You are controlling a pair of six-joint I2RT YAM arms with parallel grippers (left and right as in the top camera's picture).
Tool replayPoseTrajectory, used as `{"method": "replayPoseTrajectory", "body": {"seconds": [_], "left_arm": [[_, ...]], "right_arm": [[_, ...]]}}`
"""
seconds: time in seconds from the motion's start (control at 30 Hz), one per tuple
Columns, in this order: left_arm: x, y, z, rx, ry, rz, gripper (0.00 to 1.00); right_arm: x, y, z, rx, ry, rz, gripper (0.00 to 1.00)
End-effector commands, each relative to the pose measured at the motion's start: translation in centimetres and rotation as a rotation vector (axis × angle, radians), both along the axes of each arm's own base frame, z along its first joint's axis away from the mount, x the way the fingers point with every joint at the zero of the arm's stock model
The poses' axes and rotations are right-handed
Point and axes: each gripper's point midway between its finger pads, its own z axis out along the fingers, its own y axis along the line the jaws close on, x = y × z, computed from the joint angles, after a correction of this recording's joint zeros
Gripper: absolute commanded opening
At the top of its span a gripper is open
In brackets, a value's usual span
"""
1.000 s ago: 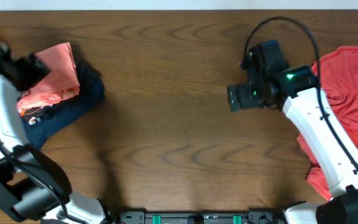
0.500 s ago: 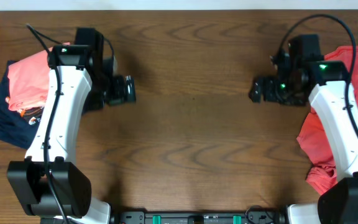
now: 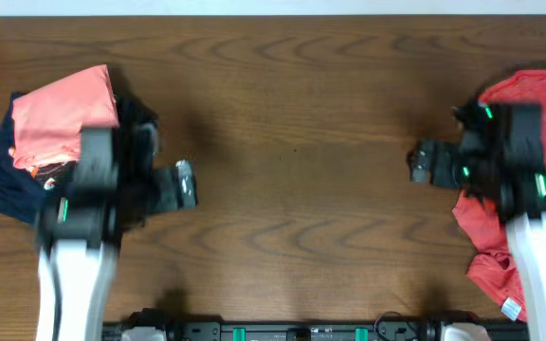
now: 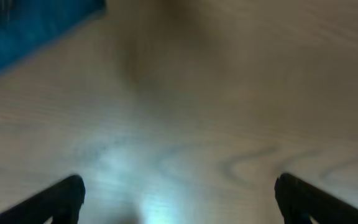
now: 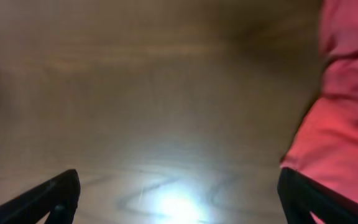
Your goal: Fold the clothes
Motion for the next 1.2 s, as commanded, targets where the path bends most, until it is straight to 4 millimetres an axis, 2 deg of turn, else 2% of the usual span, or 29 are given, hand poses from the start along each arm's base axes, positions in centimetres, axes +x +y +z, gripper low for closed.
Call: {"method": "replayPoseTrajectory", "body": {"seconds": [0.0, 0.1, 0.2, 0.43, 0.67, 0.83, 0.93, 1.1, 1.17], "left_arm": [[-2.0, 0.3, -0.2, -0.017, -0.128, 0.044, 0.98], [-2.7, 0.3, 0.6, -0.026, -0.271, 0.042, 0.98], [-3.9, 0.3, 1.6, -0.031, -0.347, 0.040, 0.98], [-5.0, 0.4, 2.9, -0.035, -0.420, 0.040, 0.98], [-5.0, 0.4, 2.9, -0.034, -0.419, 0.039, 0.98], [-5.0, 0.4, 2.9, -0.035, -0.419, 0.040, 0.98], [-5.0, 0.4, 2.9, -0.035, -0.419, 0.040, 0.98], [-5.0, 0.4, 2.9, -0.035, -0.419, 0.040, 0.98], [-5.0, 0.4, 2.9, -0.035, -0.419, 0.040, 0.98]], "right_arm": [[-1.9, -1.0, 0.7, -0.053, -0.134, -0.063, 0.99], [-3.2, -1.5, 1.4, -0.067, -0.246, -0.084, 0.99], [-5.2, -1.5, 1.2, -0.065, -0.263, -0.084, 0.99], [-9.2, -1.6, -0.9, -0.072, -0.145, -0.079, 0.99], [-11.3, -1.6, -2.7, -0.079, -0.032, -0.075, 0.99], [-11.6, -1.7, -2.9, -0.081, -0.016, -0.075, 0.99], [-11.0, -1.8, -2.5, -0.084, -0.061, -0.080, 0.99], [-8.3, -1.6, -0.7, -0.122, -0.338, -0.027, 0.99], [-7.7, -1.5, -0.7, -0.119, -0.452, -0.028, 0.99]]}}
